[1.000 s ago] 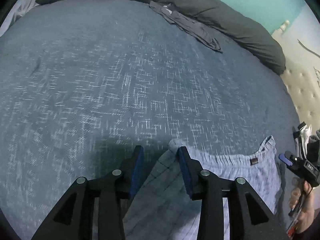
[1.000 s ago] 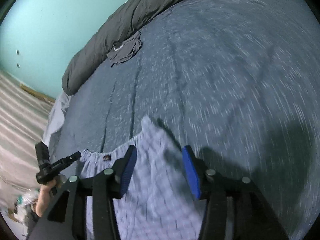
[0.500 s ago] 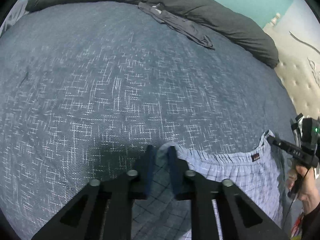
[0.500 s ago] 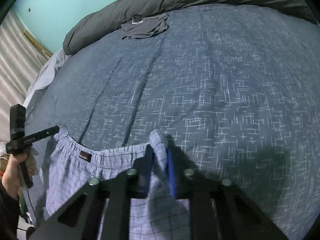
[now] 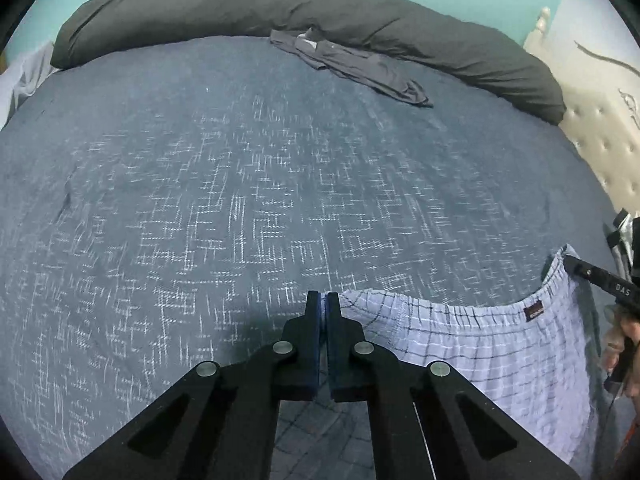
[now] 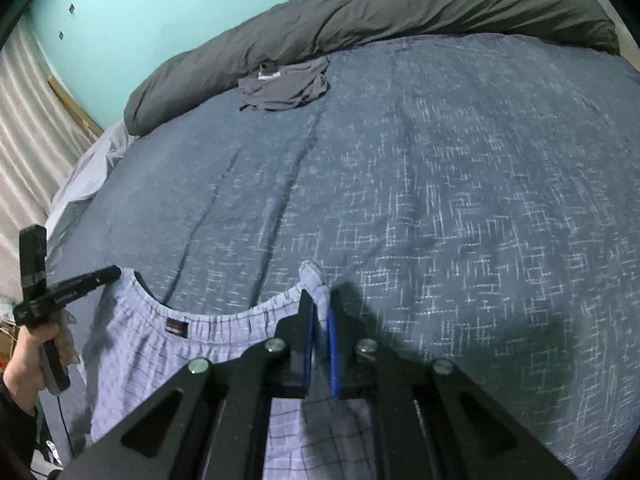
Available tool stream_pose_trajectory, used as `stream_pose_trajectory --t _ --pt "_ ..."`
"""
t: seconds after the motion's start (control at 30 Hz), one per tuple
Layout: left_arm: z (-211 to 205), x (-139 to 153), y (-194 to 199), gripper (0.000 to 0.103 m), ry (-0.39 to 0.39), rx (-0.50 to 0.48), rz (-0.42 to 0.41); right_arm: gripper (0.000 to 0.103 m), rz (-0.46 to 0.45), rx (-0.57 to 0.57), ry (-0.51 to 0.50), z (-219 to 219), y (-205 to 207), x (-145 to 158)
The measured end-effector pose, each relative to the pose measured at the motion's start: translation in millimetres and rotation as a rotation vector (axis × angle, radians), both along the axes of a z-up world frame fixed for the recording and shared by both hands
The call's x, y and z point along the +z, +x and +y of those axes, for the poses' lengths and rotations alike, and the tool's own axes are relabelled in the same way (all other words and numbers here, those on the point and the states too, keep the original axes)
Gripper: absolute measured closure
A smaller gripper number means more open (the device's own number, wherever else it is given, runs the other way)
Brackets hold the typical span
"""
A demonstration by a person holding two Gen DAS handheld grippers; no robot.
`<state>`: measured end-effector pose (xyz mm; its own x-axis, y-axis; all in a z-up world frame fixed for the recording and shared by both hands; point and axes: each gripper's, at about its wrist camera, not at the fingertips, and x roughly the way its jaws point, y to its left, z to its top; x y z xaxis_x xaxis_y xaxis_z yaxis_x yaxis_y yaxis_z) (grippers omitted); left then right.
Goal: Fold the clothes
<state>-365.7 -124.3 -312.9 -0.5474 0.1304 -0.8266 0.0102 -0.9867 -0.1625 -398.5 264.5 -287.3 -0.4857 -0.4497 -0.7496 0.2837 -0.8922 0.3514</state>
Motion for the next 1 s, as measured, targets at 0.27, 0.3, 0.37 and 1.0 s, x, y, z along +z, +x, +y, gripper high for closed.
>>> stream_pose_trajectory --t 0.27,0.3,0.37,1.0 --pt "-15 7 6 0.096 0.027 0.044 -0.015 0.079 -0.052 -0.068 0.017 2 -1 -9" --pt "-20 10 11 0.095 0.029 0.055 -0.014 0.071 -0.042 -0.083 0.031 4 1 -5" --pt "-33 16 24 0.092 0.043 0.076 -0.014 0.071 -0.019 -0.107 0.037 12 9 4" --pt "-83 -10 153 0.074 0.107 0.193 -0.08 0.062 -0.005 -0.235 -0.31 75 179 19"
